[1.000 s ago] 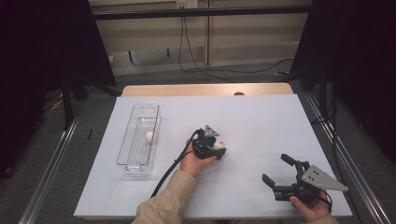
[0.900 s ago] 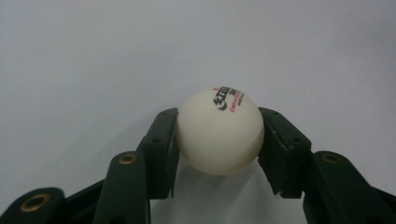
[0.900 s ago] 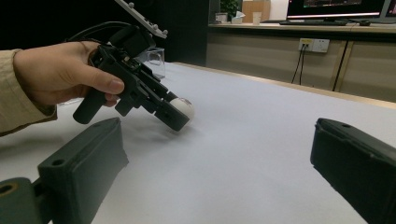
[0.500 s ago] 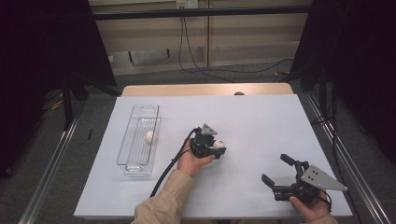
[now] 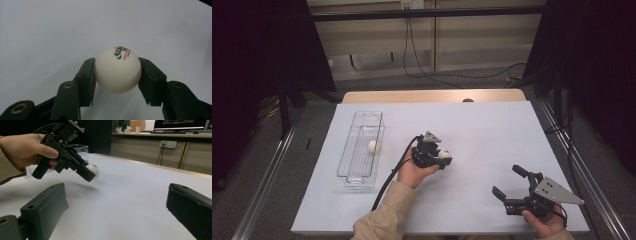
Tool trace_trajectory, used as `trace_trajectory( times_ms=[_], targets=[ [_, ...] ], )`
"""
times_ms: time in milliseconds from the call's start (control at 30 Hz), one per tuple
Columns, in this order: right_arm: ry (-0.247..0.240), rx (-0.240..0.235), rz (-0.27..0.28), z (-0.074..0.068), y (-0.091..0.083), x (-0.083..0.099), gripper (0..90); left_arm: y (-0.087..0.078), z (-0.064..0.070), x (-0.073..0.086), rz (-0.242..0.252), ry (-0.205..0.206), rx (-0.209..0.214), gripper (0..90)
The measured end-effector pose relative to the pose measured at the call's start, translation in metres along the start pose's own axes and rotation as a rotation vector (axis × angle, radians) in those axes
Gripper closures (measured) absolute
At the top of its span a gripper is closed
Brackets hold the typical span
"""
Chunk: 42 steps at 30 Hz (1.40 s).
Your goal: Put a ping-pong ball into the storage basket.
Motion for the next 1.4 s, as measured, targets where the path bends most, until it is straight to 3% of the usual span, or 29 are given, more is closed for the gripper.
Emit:
trace_trajectory(
  times_ms=[667, 1400],
  targets=[
    [-0.001, -0.002, 0.002, 0.000, 0.000, -0.001, 2.4, -0.016, -0.006, -0.006, 0.001, -0.017, 0.000, 51.0],
    [-0.003, -0.002, 0.004, -0.001, 0.000, -0.001, 2.6, -0.030, -0.018, -0.011, 0.010, -0.038, -0.029, 50.9]
  ],
)
Point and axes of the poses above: each handheld gripper's, and its own axes: y roughly forward along the jaws, x roughly out of its underside, z roughly to its right, the point moved 4 cm from there along y, roughly forward along the jaws, and after that the axes turned 14 degrees about z, right-handed, at the moved point
